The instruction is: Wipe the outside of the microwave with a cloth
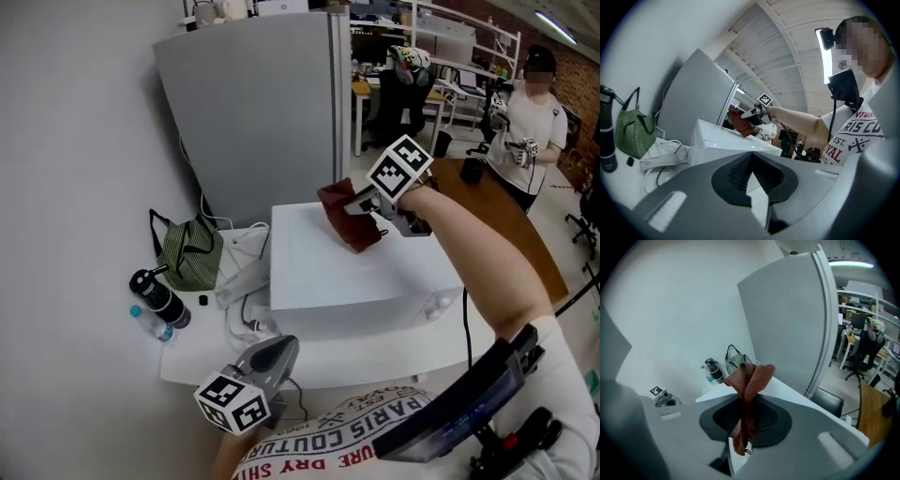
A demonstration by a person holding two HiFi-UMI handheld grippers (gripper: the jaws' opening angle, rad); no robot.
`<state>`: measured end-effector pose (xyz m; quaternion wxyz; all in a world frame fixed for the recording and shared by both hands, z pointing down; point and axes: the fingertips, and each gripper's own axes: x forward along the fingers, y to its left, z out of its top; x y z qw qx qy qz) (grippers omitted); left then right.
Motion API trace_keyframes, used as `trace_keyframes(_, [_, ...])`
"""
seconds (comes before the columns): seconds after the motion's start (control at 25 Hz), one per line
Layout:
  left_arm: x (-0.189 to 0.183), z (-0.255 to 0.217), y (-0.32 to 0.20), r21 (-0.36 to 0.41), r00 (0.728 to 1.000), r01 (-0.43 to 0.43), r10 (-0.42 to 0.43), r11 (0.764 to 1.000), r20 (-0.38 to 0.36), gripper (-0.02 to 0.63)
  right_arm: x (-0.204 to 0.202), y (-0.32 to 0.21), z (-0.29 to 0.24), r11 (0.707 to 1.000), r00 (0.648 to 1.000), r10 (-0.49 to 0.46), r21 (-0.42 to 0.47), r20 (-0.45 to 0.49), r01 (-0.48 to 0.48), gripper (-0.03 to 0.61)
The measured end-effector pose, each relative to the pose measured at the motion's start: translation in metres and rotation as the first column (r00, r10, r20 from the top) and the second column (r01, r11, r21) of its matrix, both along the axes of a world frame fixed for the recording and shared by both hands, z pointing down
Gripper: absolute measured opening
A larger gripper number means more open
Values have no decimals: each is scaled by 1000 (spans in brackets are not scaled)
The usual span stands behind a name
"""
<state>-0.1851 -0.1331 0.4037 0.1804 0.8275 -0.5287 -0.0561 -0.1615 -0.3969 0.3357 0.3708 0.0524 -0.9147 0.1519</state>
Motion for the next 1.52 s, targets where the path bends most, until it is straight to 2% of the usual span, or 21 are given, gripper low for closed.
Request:
trace_keyframes(0.16, [-34, 4, 28, -14, 994, 113, -113, 994, -1, 6, -59, 11, 15, 998, 998, -59, 11, -7, 59, 44])
trace_keyframes(0.4, [-73, 10, 63, -42, 967, 256, -256, 966, 1, 6, -128, 13, 48, 993, 989, -114, 13, -97, 116, 44])
trace_keyframes(0.6, [-89, 14, 77, -59, 946, 322, -323, 945, 0, 6, -150, -3, 68, 996, 986, -93, -13, -139, 92, 46])
trace_keyframes(0.8, [-90, 17, 72, -70, 944, 328, -329, 942, -2, 6, -148, -16, 76, 996, 987, -79, -44, -143, 74, 46])
trace_keyframes(0.96, [-82, 18, 57, -69, 955, 297, -298, 952, 1, 6, -133, -30, 76, 998, 990, -50, -48, -130, 44, 46])
trace_keyframes(1.12, [-65, 17, 40, -72, 967, 254, -255, 964, 0, 6, -100, -49, 76, 998, 992, -5, -55, -130, -3, 47])
trace_keyframes(1.32, [-35, 17, 9, -68, 987, 158, -159, 985, -3, 6, -26, -86, 75, 991, 985, 113, -57, -131, -121, 46])
trace_keyframes(1.52, [2, 20, -23, -69, 998, 54, -55, 996, -6, 6, 54, -121, 77, 969, 964, 231, -55, -133, -239, 46])
